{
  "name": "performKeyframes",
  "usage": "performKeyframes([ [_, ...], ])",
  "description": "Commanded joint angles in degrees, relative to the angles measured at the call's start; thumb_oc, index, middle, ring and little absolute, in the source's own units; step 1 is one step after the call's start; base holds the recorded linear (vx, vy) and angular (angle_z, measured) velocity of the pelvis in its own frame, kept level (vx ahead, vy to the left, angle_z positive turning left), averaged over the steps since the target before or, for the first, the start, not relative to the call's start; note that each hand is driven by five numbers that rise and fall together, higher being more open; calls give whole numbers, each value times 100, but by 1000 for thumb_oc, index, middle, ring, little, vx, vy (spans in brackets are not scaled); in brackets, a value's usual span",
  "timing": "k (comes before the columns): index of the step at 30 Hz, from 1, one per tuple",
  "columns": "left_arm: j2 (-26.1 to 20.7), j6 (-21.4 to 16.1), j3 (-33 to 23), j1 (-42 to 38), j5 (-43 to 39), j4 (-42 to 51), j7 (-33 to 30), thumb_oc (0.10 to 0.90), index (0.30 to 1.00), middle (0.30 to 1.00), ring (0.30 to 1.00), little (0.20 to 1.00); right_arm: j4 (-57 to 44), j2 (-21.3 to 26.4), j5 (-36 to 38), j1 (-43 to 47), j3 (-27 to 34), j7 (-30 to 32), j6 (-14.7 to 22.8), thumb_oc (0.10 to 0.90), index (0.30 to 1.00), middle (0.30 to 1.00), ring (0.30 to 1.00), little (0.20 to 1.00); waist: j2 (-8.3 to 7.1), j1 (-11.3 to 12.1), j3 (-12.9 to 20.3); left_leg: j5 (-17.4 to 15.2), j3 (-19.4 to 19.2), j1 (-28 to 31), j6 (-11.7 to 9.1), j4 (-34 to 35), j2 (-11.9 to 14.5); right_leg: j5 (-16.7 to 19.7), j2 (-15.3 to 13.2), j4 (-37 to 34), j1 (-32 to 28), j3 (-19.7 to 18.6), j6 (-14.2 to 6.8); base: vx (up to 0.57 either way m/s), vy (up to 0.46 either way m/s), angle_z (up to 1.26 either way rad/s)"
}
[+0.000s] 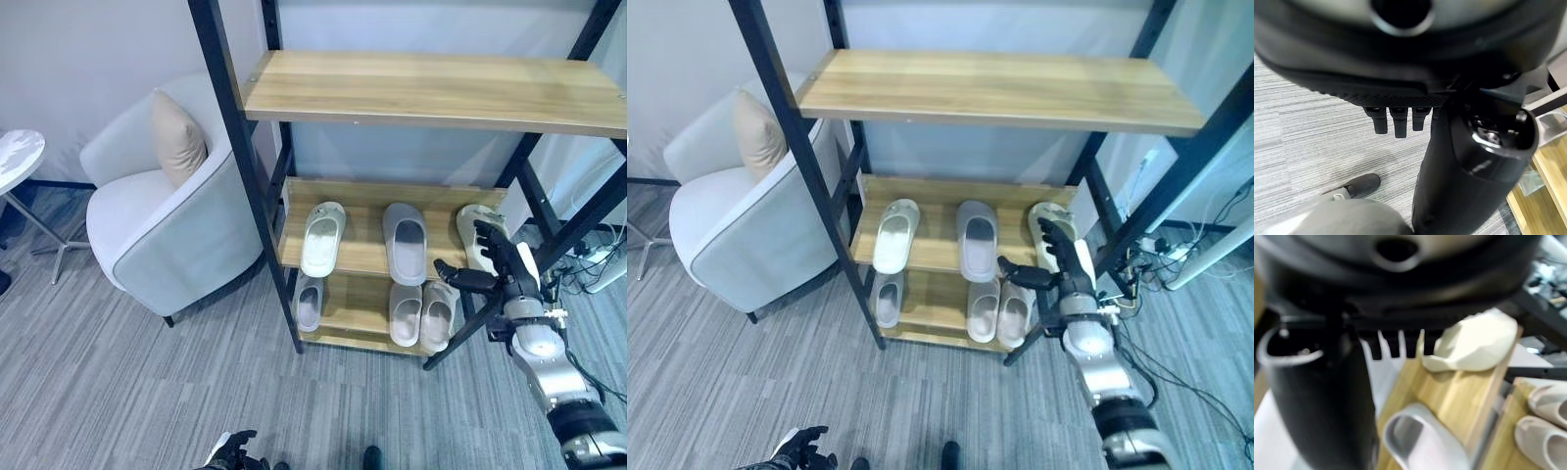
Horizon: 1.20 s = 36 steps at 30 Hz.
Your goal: Arrange the slippers neatly on the shoe rack.
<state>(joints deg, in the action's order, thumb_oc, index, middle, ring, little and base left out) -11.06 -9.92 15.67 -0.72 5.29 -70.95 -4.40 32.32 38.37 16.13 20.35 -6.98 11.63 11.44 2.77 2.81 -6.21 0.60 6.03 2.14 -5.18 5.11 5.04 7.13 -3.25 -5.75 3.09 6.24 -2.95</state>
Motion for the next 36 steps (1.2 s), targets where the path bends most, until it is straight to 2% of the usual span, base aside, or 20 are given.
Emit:
performKeyframes([
  [1, -63, 65, 681, 79, -47, -545, 20, 800, 900, 900, 900, 900, 17, 486, 330, 1084, 302, 331, 650, 800, 900, 900, 900, 900, -374, 198, -170, -69, -203, -330, 192, -11, -312, -889, -96, 75, -375, 14, -398, -42, 5, 1],
  [10, -29, 3, 892, 60, -253, -573, 49, 800, 900, 900, 900, 900, 997, 1146, 471, 2205, -300, 323, 541, 800, 900, 900, 900, 900, -384, 279, -365, 86, -160, -810, 136, -13, -314, -780, -106, 75, 65, 51, -420, -27, -5, 5],
  [16, -78, -45, 879, -34, -425, -513, -27, 800, 900, 900, 900, 900, 1104, 1509, 153, 2826, -861, 320, 435, 800, 900, 900, 900, 900, -409, 307, -480, 155, -139, -1028, 107, -32, -340, -723, -124, 75, 260, 71, -441, 3, 0, 1],
  [24, -104, -93, 912, -123, -581, -432, -77, 800, 900, 900, 900, 900, 1579, 1649, -92, 3203, -1224, 344, 325, 800, 900, 900, 900, 900, -433, 361, -590, 194, -79, -1189, 89, -30, -374, -693, -167, 75, 398, 131, -469, 3, 4, 3],
  [31, -75, -93, 897, -251, -727, -405, -131, 800, 900, 900, 900, 900, 1557, 1617, -93, 3073, -1118, 411, 229, 800, 900, 900, 900, 900, -460, 324, -657, 214, -75, -1256, 72, -19, -390, -682, -191, 75, 452, 171, -469, 2, 5, 5],
  [36, -30, -52, 781, -289, -686, -414, -135, 800, 900, 900, 900, 900, 1069, 1417, -304, 2205, -727, 386, 205, 800, 900, 900, 900, 900, -515, 250, -634, 136, -92, -1115, 98, -16, -394, -729, -203, 75, 304, 181, -467, 22, -8, 5],
])
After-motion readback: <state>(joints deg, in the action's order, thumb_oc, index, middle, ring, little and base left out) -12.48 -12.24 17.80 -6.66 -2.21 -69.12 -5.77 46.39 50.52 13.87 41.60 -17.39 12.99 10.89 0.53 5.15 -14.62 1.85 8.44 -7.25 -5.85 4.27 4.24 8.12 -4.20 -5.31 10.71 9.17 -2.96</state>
